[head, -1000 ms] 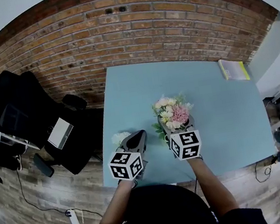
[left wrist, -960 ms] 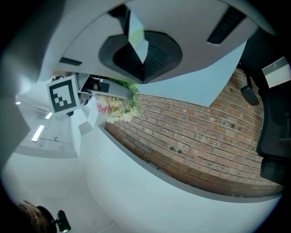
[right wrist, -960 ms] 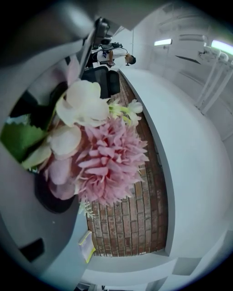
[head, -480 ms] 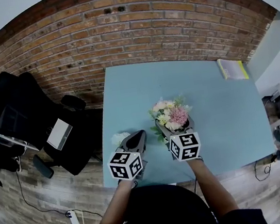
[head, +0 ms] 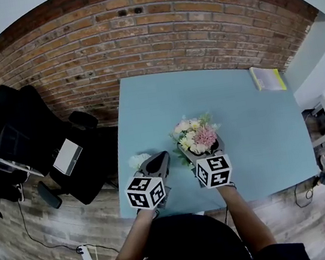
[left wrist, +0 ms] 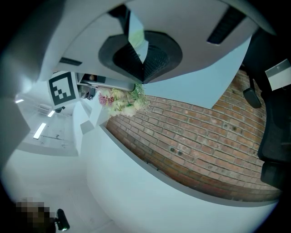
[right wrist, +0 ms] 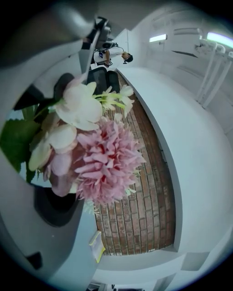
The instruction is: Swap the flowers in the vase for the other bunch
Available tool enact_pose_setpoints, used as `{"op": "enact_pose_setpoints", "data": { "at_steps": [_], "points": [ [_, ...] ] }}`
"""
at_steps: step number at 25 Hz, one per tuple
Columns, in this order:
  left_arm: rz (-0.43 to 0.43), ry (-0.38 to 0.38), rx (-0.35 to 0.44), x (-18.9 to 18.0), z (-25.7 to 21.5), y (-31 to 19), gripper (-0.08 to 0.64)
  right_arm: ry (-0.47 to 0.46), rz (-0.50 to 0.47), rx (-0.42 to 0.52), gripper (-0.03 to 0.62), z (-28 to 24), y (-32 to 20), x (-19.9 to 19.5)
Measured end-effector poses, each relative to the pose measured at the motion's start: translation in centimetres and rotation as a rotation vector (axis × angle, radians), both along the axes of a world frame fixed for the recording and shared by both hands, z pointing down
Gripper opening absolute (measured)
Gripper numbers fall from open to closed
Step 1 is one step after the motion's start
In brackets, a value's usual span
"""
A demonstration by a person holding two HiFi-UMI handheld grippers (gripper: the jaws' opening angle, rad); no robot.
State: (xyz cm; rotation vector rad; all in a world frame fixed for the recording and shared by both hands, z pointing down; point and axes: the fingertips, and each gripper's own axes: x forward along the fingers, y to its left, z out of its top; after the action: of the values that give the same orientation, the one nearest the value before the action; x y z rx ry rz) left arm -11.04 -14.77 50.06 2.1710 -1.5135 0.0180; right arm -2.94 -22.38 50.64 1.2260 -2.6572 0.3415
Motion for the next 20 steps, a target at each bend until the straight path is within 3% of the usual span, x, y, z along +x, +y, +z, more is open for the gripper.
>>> {"op": "enact_pose_setpoints", "data": {
  "at_steps": [20],
  "points": [
    [0.054, 0.029, -0.006, -0.7, 0.2, 2.3, 0.008, -0.033, 0.092, -0.059, 0.497, -0.1, 2.1, 1.5]
  ]
}}
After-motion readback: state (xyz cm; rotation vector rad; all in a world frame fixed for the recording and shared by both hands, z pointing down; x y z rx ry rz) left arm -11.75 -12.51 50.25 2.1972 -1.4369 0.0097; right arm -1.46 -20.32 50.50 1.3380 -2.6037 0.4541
